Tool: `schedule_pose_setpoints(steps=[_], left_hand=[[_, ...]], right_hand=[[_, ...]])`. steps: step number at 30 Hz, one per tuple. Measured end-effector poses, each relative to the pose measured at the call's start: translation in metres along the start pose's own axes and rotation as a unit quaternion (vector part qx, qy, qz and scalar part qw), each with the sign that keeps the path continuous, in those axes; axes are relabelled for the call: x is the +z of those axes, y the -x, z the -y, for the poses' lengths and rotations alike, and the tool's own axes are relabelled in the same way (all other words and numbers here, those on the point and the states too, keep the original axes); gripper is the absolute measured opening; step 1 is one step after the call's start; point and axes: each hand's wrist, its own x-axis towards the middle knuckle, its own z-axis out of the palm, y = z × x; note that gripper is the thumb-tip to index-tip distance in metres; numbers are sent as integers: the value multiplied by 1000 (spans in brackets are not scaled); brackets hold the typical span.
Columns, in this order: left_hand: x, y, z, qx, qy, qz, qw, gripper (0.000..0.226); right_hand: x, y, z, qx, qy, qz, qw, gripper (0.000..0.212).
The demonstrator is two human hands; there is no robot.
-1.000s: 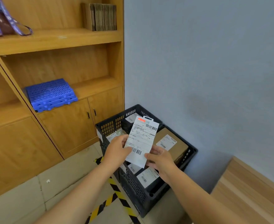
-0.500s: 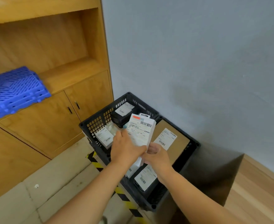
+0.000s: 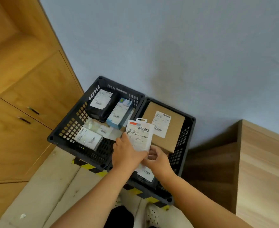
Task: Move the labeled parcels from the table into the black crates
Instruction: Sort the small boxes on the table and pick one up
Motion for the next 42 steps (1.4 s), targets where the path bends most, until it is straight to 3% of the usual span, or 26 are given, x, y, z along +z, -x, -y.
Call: schedule_pose_setpoints(steps=[5, 15, 30, 42], left_hand=[[23, -25, 30, 19, -58, 43, 997, 104], [107, -64, 62, 75, -152, 111, 979, 104], [214, -133, 95, 54, -280, 159, 945, 94], [250, -162, 108, 43, -333, 150, 930, 103]], right_hand=[[7, -14, -39, 63, 107, -36, 992, 67], [-4, -36, -139, 149, 216, -37, 964, 43], [5, -119, -230, 135, 306, 104, 937, 50], [10, -140, -267, 50, 512, 132, 848, 76]])
